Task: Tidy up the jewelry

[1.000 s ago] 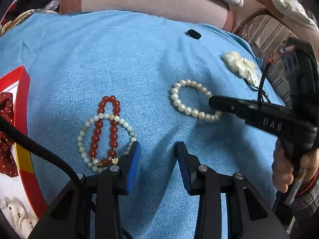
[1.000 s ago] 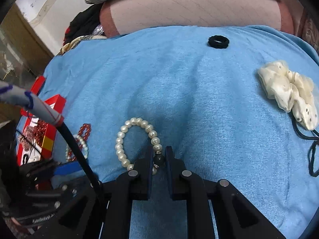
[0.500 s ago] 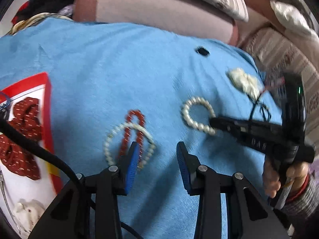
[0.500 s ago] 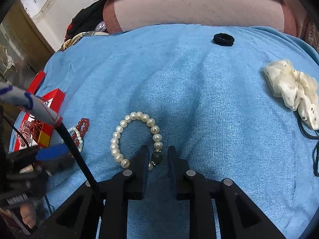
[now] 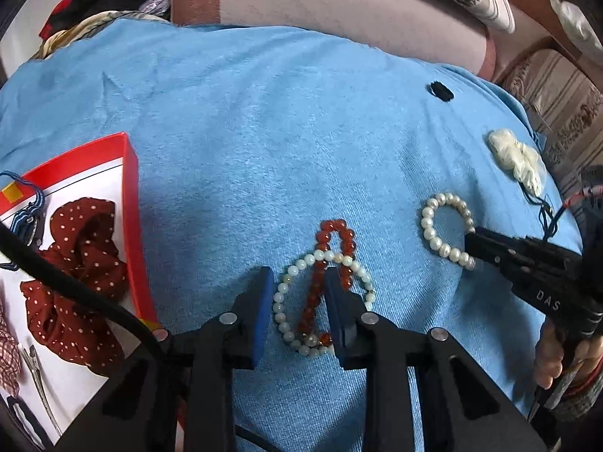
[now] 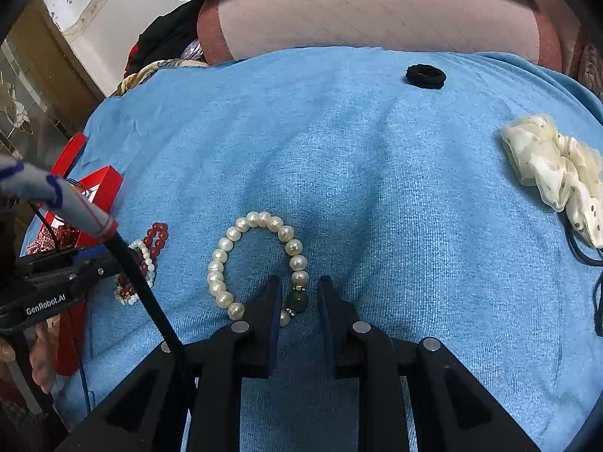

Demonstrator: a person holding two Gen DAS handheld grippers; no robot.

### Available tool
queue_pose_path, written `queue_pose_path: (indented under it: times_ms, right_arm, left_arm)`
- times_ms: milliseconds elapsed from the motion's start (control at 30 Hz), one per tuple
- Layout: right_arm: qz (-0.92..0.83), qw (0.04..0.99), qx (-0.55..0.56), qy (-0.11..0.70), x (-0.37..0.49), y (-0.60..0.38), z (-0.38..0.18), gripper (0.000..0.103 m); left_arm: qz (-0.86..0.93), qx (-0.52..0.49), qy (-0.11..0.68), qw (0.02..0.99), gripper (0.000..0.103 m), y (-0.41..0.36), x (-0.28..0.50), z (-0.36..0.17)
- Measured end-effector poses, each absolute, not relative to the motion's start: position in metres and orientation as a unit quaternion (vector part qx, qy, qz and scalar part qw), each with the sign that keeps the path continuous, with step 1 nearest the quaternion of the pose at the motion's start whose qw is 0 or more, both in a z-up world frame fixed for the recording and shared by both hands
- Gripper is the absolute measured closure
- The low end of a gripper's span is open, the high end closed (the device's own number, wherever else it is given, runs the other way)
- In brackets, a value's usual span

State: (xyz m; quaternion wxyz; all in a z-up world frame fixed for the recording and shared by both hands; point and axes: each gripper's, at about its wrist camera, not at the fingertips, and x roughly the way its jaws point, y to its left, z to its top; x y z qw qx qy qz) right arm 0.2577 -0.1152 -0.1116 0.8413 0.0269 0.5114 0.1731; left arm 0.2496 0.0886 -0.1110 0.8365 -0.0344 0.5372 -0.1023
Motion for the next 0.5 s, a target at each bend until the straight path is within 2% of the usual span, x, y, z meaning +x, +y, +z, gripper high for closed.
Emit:
queue_pose_path:
  times_ms: [133, 167, 200, 233, 267, 500]
  right_arm:
    - [0.167, 0.844, 0.013, 0.509, 0.263, -0.106, -0.113, 0.079]
    - [0.166, 0.845, 0.012, 0.508, 0.264, -0.104, -0.114, 0.079]
    - [0.166, 0.846, 0.009, 0.507, 0.266, -0.103, -0.113, 0.080]
    - [0.165, 0.847, 0.008, 0.506, 0.267, -0.103, -0.112, 0.089]
    - [0.166, 0.844, 0.014, 0.509, 0.268, -0.105, -0.111, 0.091]
    - [0.184, 0.856, 0.025, 0.483, 0.250, -0.105, -0.074, 0.092]
  left_arm:
    - [-0.093, 0.019, 0.528, 0.844, 0.078, 0.074, 0.243, -0.113]
    - [-0.093, 0.019, 0.526, 0.845, 0.091, 0.073, 0.242, -0.112]
    - [-0.097, 0.010, 0.526, 0.845, 0.096, 0.074, 0.242, -0.111]
    - [-0.103, -0.008, 0.527, 0.844, 0.096, 0.077, 0.241, -0.109]
    - [-0.103, -0.020, 0.524, 0.845, 0.096, 0.080, 0.240, -0.106]
    - [-0.084, -0.054, 0.482, 0.870, 0.096, 0.101, 0.207, -0.062]
